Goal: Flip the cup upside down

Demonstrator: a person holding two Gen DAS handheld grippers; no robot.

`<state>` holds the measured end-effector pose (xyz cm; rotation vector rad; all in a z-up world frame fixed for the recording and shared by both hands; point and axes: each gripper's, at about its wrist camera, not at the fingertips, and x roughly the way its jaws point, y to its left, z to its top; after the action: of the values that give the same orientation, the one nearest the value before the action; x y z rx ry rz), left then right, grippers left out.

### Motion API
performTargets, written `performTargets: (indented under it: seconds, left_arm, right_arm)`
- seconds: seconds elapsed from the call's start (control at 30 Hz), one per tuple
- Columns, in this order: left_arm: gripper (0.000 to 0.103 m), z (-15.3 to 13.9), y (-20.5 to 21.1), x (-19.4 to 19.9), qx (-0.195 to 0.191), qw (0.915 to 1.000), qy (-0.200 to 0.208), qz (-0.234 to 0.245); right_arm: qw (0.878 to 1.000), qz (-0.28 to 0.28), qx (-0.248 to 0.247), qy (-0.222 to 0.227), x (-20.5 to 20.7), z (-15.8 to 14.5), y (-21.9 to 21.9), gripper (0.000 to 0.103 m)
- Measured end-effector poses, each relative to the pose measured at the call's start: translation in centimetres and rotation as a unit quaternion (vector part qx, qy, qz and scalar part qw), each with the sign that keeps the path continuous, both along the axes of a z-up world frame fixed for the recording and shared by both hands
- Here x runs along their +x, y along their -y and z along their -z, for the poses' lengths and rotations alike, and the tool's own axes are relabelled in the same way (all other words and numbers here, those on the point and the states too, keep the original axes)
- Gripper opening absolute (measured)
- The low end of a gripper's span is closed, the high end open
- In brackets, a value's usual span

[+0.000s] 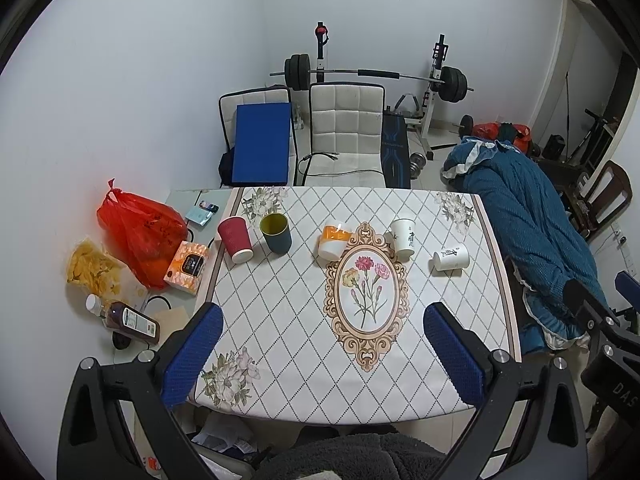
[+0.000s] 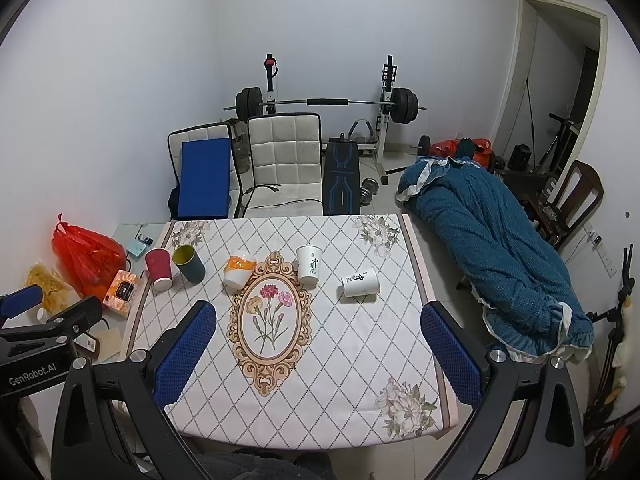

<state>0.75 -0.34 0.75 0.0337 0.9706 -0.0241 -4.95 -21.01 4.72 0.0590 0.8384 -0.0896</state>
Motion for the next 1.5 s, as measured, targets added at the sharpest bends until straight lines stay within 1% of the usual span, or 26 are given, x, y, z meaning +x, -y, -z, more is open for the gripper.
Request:
performTargets:
  seconds: [0.03, 0.4, 0.93, 1.0, 1.5]
  left_arm:
    - [0.103, -0.1, 0.0, 0.1, 0.0, 1.0, 0.0, 0.0]
    - [0.103, -0.3, 0.1, 0.0, 0.0, 1.0, 0.001, 0.001]
    - [0.103, -1.4, 0.2, 0.4, 0.001, 1.0, 0.007, 0.001]
    - [0.103, -1.5, 0.3, 0.4, 0.002, 1.0, 0.006, 0.002]
    - [0.103, -1.5, 0.3, 0.2, 0.003, 1.0, 0.009, 0.002]
  right_arm:
    - [1.0, 0.0, 0.0, 0.0, 0.4, -0.1, 0.2, 0.103]
    - [1.0, 0.001, 0.002, 0.001, 0.1, -0.2, -0.2, 0.103]
    - [1.0, 0.002, 0.006, 0.004, 0.4, -0.6, -0.7, 0.103]
    - [1.0, 0.002, 0.005, 0.006, 0.6, -1.5, -1.1, 0.103]
    - [1.0, 0.001, 0.009, 0.007, 0.6, -1.9, -1.0, 0.103]
